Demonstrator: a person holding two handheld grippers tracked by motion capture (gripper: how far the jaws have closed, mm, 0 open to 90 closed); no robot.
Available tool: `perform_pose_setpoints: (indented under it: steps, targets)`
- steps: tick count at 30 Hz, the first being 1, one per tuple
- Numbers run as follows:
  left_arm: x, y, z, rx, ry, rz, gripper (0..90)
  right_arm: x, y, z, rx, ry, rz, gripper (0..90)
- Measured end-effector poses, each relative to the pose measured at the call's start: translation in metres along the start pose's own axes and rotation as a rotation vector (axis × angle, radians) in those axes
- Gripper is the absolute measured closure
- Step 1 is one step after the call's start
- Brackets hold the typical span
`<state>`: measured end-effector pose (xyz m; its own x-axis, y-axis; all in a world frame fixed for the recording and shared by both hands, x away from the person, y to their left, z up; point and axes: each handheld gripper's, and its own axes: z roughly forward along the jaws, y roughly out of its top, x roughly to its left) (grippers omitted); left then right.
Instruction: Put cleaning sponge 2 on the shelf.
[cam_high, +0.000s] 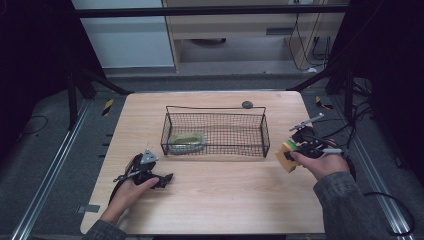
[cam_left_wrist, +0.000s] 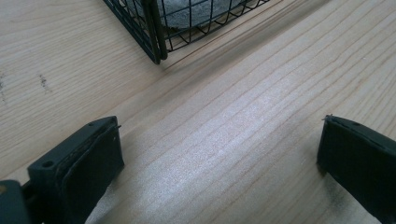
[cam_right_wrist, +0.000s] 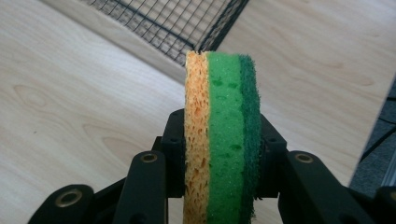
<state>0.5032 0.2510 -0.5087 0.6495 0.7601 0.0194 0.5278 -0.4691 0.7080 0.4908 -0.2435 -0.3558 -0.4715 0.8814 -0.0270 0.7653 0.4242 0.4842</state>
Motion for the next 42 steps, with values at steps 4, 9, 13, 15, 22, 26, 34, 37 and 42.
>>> perform_pose_setpoints:
  steps: [4, 9, 13, 15, 22, 26, 34, 37, 42]
  targets:
    - [0.0, 0.0, 0.0, 0.002, 0.0, 0.003, 0.0, -0.008, 0.005, -0.005, -0.019, -0.006, 0.005, 64.4]
    - [0.0, 0.0, 0.0, -0.003, -0.001, -0.002, 0.0, -0.02, 0.022, -0.017, -0.055, -0.033, -0.003, 64.5]
    - [0.0, 0.0, 0.0, -0.002, 0.0, 0.0, 0.0, -0.026, 0.029, -0.022, -0.057, -0.057, -0.008, 64.5]
    - [0.0, 0.0, 0.0, 0.0, 0.0, 0.001, 0.0, -0.032, 0.036, -0.026, -0.063, -0.084, -0.001, 64.5]
    - [0.0, 0.001, 0.001, -0.001, 0.002, -0.002, 0.0, -0.038, 0.049, -0.022, -0.083, -0.096, -0.001, 64.6]
    - [0.0, 0.002, 0.002, -0.001, 0.002, -0.002, 0.0, -0.036, 0.057, -0.019, -0.081, -0.091, -0.013, 64.6]
    - [0.0, 0.003, 0.003, 0.001, 0.005, -0.005, 0.0, -0.027, 0.078, -0.015, -0.07, -0.096, -0.033, 64.7]
    - [0.0, 0.003, 0.003, 0.001, 0.005, -0.004, 0.0, -0.029, 0.086, -0.017, -0.073, -0.106, -0.023, 64.7]
    - [0.0, 0.003, 0.003, 0.001, 0.001, -0.001, 0.0, -0.025, 0.102, -0.016, -0.066, -0.121, -0.047, 64.7]
